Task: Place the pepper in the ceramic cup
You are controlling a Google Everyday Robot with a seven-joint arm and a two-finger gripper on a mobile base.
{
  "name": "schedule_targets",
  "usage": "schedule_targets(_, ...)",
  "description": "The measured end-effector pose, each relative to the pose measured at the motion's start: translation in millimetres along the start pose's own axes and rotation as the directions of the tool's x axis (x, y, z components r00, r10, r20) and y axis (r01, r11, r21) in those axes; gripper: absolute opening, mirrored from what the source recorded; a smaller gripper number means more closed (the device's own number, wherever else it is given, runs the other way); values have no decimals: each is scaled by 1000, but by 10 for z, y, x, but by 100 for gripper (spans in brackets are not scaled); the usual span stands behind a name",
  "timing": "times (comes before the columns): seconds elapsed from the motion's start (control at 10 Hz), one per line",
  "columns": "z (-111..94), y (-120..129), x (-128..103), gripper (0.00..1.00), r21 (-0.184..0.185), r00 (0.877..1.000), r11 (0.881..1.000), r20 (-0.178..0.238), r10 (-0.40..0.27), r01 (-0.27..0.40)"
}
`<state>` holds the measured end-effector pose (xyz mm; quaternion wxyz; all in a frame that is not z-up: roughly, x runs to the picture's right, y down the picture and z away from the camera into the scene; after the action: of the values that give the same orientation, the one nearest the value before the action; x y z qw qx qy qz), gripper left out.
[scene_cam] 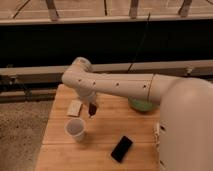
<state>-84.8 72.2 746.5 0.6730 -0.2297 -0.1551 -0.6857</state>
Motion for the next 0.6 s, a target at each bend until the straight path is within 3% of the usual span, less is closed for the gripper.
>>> schedule_targets(0.6, -62, -301, -163, 4, 18, 998, 998, -26, -53, 54)
